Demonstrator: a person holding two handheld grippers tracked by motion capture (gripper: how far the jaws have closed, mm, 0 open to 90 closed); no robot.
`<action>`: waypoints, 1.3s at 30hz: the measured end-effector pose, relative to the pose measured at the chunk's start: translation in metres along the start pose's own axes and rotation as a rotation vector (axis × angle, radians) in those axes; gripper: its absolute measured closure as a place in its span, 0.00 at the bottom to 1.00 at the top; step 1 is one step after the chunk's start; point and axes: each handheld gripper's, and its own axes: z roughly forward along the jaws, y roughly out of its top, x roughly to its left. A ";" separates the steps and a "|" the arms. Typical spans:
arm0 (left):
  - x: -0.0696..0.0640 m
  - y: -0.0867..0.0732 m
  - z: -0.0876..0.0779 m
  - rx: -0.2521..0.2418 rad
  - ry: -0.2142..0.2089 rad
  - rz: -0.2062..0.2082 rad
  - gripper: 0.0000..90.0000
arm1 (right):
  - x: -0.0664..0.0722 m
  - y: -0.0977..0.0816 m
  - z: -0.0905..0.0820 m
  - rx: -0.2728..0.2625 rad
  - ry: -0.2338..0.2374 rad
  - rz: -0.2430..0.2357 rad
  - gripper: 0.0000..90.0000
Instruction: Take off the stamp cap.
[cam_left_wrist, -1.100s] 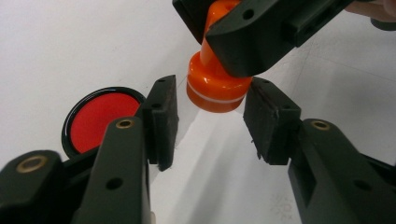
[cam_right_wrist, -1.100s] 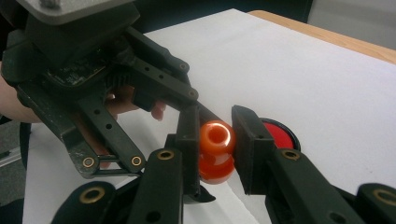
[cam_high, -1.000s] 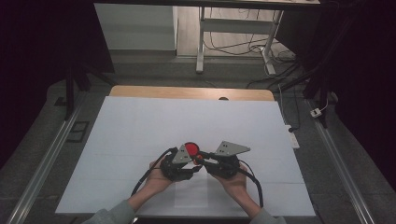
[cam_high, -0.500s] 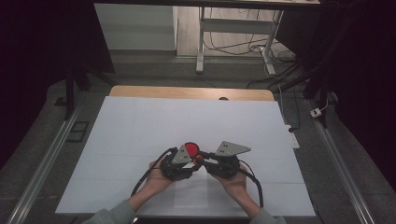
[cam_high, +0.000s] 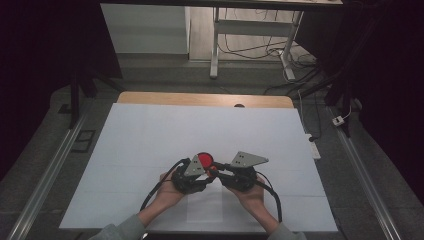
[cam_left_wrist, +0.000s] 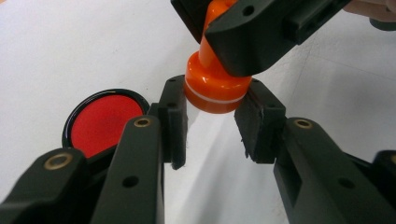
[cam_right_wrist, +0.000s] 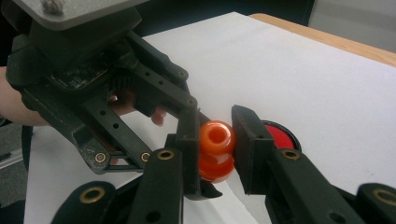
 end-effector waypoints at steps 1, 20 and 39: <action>0.000 0.000 0.000 0.000 0.001 0.001 0.71 | 0.000 0.000 0.000 0.000 0.000 0.000 0.80; 0.000 -0.001 0.001 0.031 0.005 0.026 0.73 | 0.002 -0.002 0.003 0.017 -0.008 -0.019 0.80; -0.001 -0.002 0.000 0.034 0.014 0.044 0.73 | 0.004 -0.001 0.002 0.010 -0.018 -0.025 0.81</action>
